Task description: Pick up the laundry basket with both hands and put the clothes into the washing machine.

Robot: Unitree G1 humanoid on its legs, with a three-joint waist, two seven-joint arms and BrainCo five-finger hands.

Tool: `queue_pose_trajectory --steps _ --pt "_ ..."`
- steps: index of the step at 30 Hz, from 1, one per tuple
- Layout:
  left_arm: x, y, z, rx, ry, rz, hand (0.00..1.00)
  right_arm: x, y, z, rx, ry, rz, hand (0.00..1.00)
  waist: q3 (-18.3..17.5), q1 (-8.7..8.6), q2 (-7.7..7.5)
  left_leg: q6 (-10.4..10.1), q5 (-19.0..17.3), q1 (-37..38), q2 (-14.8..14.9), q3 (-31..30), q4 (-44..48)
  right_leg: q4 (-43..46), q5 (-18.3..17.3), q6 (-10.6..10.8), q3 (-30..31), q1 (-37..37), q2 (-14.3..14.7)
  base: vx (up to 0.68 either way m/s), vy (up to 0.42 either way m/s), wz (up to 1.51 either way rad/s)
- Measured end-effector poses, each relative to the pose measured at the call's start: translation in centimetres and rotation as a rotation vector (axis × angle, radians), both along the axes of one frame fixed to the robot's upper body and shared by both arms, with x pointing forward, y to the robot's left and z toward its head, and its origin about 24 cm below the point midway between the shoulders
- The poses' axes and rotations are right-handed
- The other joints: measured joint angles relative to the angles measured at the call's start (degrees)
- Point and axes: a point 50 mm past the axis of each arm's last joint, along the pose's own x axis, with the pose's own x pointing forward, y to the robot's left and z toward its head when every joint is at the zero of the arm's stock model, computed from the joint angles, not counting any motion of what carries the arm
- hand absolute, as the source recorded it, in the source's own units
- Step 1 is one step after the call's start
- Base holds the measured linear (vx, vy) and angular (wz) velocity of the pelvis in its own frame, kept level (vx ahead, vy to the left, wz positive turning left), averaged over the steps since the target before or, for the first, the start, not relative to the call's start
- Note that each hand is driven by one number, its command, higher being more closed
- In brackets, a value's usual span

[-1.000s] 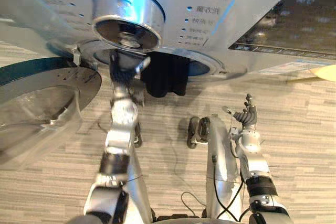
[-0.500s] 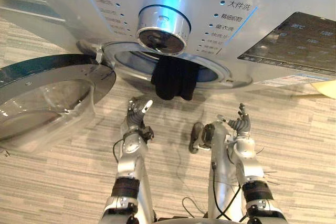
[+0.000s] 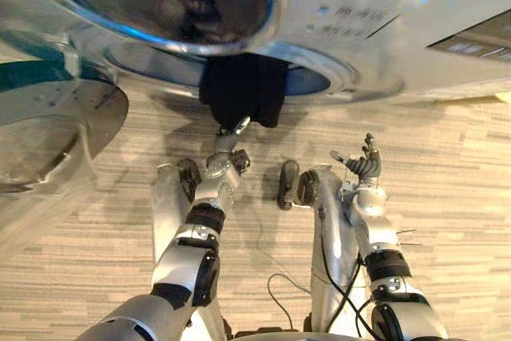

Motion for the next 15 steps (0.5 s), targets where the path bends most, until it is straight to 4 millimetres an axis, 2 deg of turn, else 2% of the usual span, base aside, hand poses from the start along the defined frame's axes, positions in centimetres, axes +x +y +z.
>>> queue_pose_trajectory --steps 2,3,6,11,13,15 --pt "0.3 -0.2 0.6 -0.026 -0.013 -0.003 0.0 -0.1 -0.2 0.1 -0.001 -0.011 -0.005 0.0 0.02 -0.15 0.03 0.23 -0.64 -0.31 0.07 0.05 1.4 1.09 -0.22 0.57 0.75 -0.56 0.03 0.01 0.006 -0.05" --pt "0.7 -0.2 1.7 -0.025 -0.044 -0.007 1.0 -0.1 -0.3 0.3 -0.004 -0.016 -0.007 0.0 0.1 -0.16 0.12 0.2 -0.89 -0.71 0.02 0.08 1.79 1.31 -0.08 0.88 0.99 -0.9 0.02 0.0 0.004 -0.03" --pt "1.5 0.0 3.6 -0.021 -0.08 -0.006 1.0 -0.2 -0.9 0.6 -0.015 -0.032 -0.021 0.0 1.02 -0.16 0.17 0.25 -0.95 -0.95 -0.07 0.31 1.99 1.31 0.18 1.33 1.33 -1.16 0.0 0.0 0.0 0.0" --pt "1.7 0.6 4.4 -0.026 -0.104 0.007 1.0 -0.8 -1.9 -0.1 -0.024 -0.003 -0.053 0.0 1.33 -0.3 0.64 0.3 -0.97 -1.78 -0.13 1.16 2.03 1.32 0.63 1.78 1.88 -2.43 -0.04 0.0 0.0 0.0" --pt "1.7 0.3 6.1 -0.034 -0.184 0.007 1.0 -1.3 -2.3 -0.8 -0.044 0.024 -0.061 0.0 1.97 -0.02 1.33 0.3 -0.95 -2.15 -0.16 1.21 2.14 1.31 0.94 1.32 1.89 -2.82 -0.19 0.0 0.0 0.0" --pt "1.6 0.2 6.9 -0.037 -0.225 0.009 1.0 -1.7 -2.5 -1.4 -0.052 0.046 -0.066 0.0 2.77 -0.01 2.18 0.29 -0.93 -2.19 -0.21 1.23 2.2 1.3 1.21 1.32 1.93 -2.86 -0.21 0.0 0.0 0.0"
